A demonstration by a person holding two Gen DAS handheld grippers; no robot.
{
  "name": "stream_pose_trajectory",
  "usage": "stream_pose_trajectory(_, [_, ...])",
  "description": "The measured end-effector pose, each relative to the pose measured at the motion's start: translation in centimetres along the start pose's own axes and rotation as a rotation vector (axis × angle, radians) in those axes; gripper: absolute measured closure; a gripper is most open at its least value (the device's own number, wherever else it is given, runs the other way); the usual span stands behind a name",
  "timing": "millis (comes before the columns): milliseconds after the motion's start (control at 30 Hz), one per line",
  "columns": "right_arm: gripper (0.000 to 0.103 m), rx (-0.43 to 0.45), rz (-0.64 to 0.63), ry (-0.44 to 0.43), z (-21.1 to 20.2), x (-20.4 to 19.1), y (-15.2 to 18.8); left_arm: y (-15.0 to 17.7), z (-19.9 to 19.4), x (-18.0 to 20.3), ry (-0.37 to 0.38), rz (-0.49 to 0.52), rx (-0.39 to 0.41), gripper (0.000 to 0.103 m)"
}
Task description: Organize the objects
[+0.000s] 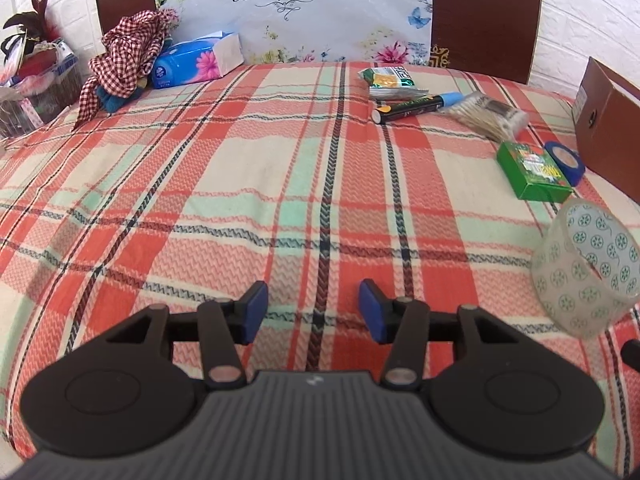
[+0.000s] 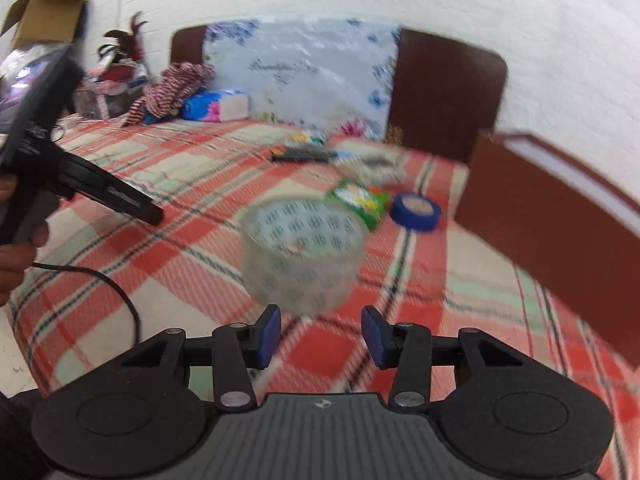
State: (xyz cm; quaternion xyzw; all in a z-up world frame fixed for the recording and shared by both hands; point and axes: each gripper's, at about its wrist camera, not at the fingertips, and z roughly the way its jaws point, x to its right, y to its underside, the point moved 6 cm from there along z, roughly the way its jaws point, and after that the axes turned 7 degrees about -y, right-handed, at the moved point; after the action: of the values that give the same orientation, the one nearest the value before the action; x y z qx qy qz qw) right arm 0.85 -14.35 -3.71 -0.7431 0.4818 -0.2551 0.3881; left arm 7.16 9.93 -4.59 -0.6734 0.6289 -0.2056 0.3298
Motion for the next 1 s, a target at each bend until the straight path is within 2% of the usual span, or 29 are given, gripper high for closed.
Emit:
stream_pose_trajectory(33, [0.059,-0.016,0.039,0.0,0.2,0.6,0.6,0.0,0.0,0.1,-0.004,-0.002,-0.004,0.05])
stream_pose_trajectory(100, [0.058,0.015,0.1,-0.027,0.1,1.3,1.3,0.0,-0.1,0.2,-0.009,-0.004,-0.011,0.05])
stream_pose_trajectory(267, [0.051,0.063,0.066,-0.046,0.1,1.0,1.9,0.3,-0.5,0.6,-0.015,0.01,-0.005,0.05])
stream_pose_trajectory(1000, [0.048,0.092,0.068,-0.089,0.4,1.8,2.1,1.0,-1.0,1.1,-0.037,0.025,0.009,0.049])
